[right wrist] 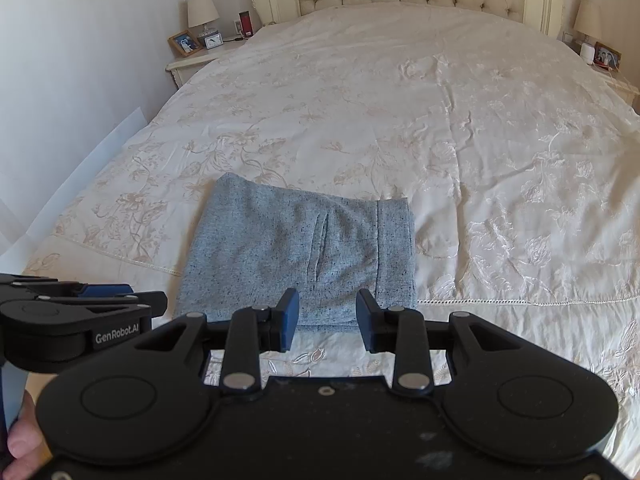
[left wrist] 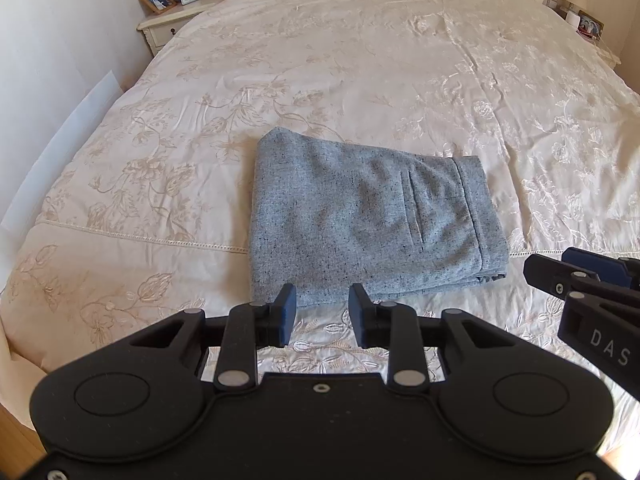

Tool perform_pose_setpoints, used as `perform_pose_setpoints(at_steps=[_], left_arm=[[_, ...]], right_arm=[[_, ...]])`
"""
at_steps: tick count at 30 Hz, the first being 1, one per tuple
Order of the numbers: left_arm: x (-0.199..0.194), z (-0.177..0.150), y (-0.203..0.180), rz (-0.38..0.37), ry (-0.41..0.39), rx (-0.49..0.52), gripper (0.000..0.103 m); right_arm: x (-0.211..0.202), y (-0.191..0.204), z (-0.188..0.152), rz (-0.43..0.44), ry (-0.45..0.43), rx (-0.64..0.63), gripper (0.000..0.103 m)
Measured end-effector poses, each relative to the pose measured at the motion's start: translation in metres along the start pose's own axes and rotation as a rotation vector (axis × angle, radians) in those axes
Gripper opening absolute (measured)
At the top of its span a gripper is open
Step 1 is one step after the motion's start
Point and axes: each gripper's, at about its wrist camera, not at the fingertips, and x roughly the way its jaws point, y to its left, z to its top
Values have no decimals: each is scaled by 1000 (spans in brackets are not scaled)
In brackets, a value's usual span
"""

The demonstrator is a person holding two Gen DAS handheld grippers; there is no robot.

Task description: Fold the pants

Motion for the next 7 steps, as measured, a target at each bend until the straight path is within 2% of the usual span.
perform_pose_setpoints(at_steps=[7], left_arm=[[5,3,0,-2,0,20,39]], right_arm=[[6,1,1,-9,14,10,34]])
